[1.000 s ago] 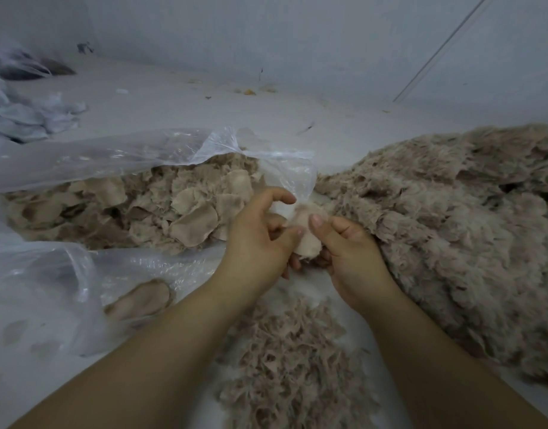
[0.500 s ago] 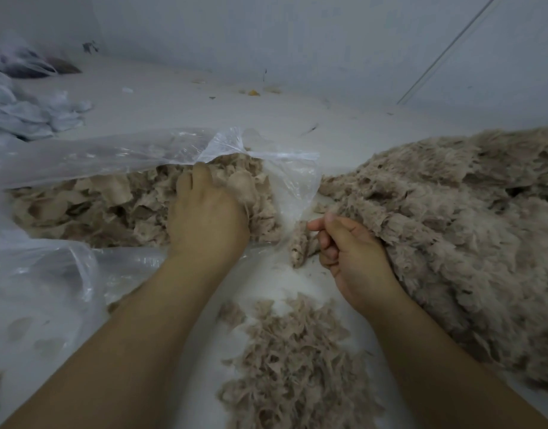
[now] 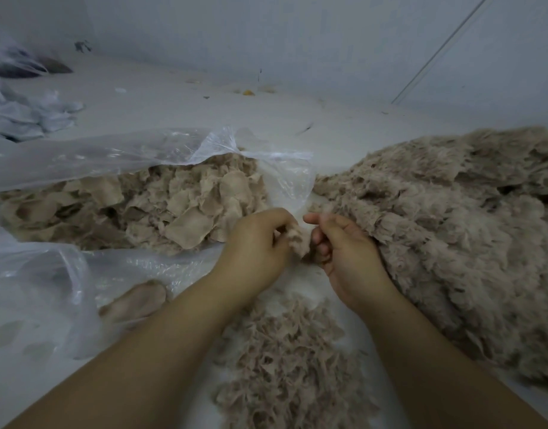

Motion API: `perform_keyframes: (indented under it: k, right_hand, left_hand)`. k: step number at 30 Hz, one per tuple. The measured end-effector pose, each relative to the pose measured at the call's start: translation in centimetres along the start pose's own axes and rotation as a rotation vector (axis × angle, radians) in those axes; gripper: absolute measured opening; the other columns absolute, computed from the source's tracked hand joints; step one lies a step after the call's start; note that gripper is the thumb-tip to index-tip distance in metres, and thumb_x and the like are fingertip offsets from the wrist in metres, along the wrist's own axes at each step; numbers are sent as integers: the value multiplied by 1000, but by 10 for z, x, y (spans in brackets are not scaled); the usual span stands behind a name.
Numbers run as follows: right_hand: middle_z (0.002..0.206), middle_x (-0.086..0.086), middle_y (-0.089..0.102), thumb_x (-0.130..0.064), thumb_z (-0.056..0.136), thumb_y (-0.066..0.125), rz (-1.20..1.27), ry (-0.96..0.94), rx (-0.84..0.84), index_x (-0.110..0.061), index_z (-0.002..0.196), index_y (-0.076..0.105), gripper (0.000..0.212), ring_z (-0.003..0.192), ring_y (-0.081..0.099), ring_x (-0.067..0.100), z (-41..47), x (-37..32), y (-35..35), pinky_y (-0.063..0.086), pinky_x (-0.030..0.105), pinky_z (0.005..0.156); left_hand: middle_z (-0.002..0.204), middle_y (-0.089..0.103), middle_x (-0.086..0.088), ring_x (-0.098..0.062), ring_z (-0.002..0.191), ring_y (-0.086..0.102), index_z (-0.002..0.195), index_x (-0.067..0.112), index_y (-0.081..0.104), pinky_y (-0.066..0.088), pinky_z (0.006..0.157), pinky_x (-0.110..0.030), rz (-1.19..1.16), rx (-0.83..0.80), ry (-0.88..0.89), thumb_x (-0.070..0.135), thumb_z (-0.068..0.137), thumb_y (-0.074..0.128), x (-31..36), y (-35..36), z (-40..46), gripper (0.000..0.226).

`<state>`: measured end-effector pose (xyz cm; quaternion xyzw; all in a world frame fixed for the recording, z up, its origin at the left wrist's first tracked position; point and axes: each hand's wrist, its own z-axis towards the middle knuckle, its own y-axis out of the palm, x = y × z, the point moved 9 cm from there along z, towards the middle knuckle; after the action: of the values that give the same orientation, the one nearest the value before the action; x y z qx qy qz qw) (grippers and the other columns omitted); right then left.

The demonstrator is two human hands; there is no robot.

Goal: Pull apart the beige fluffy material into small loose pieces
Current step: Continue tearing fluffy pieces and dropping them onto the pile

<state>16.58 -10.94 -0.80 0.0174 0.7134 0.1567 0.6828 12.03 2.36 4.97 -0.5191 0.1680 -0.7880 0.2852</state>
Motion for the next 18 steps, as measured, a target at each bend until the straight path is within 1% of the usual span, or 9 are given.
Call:
perform_keyframes:
  k: [2, 3, 4, 5, 8, 11, 13, 15, 18]
  right_hand:
    - [77, 18, 61, -15, 102, 47, -60, -2, -7, -13, 100, 70, 24, 68, 50, 18, 1, 0, 3, 49, 32, 67]
    - [92, 30, 61, -15, 101, 49, -82, 1, -15, -14, 100, 71, 22, 78, 53, 26, 1, 0, 5, 52, 43, 77]
    - [104, 34, 60, -16, 100, 50, -91, 1, -21, -15, 100, 72, 22, 86, 54, 29, 0, -1, 6, 52, 51, 86]
    - [106, 32, 61, -18, 100, 51, -85, -7, -28, -17, 98, 73, 22, 88, 55, 29, 0, -1, 6, 51, 53, 88]
    - [84, 4, 65, -28, 94, 59, -55, -38, -83, -21, 92, 77, 20, 76, 57, 14, -3, -5, 9, 54, 30, 70]
    - [88, 12, 70, -21, 91, 67, -132, -57, -133, -11, 95, 72, 12, 80, 63, 20, -5, -4, 13, 53, 38, 75]
    - [76, 7, 70, -12, 93, 63, -156, -72, -139, -12, 88, 71, 9, 67, 62, 13, -6, -6, 15, 51, 28, 64]
    - [66, 5, 63, -13, 94, 62, -137, -74, -161, -12, 82, 71, 15, 55, 53, 9, -7, -6, 17, 46, 22, 55]
    - [75, 19, 58, -13, 94, 62, -112, -71, -163, -9, 85, 71, 14, 60, 46, 25, -6, -7, 15, 44, 30, 56]
  left_hand:
    - [67, 62, -8, -12, 55, 57, 82, 8, 59, 45, 48, -27, -333, 58, -174, -1, 93, 48, -10, -3, -2, 18]
    - [65, 61, -12, -17, 52, 57, 84, 6, 57, 42, 42, -28, -472, 47, -253, 0, 96, 46, -14, 2, -3, 17]
    - [64, 61, -13, -22, 50, 57, 87, 4, 57, 41, 40, -28, -578, 28, -321, 0, 97, 45, -19, 7, -4, 16]
    - [63, 62, -12, -24, 49, 57, 89, 3, 57, 40, 39, -28, -645, 14, -372, 0, 97, 44, -22, 12, -5, 16]
    - [57, 60, -10, -23, 41, 52, 84, 4, 57, 36, 38, -26, -710, -3, -472, -2, 96, 41, -33, 19, -8, 20]
    - [56, 58, -12, -23, 40, 48, 87, -1, 55, 34, 38, -25, -803, -20, -503, 3, 95, 47, -37, 24, -7, 12]
    - [58, 59, -13, -25, 40, 47, 91, -1, 58, 34, 38, -24, -856, -40, -505, 16, 94, 57, -37, 26, -7, 17]
    - [60, 61, -12, -24, 40, 48, 89, 1, 57, 35, 38, -24, -828, -71, -505, 24, 88, 69, -38, 29, -8, 26]
    - [64, 66, -14, -22, 39, 52, 94, 5, 58, 39, 37, -24, -751, -105, -490, 19, 80, 79, -34, 32, -9, 29]
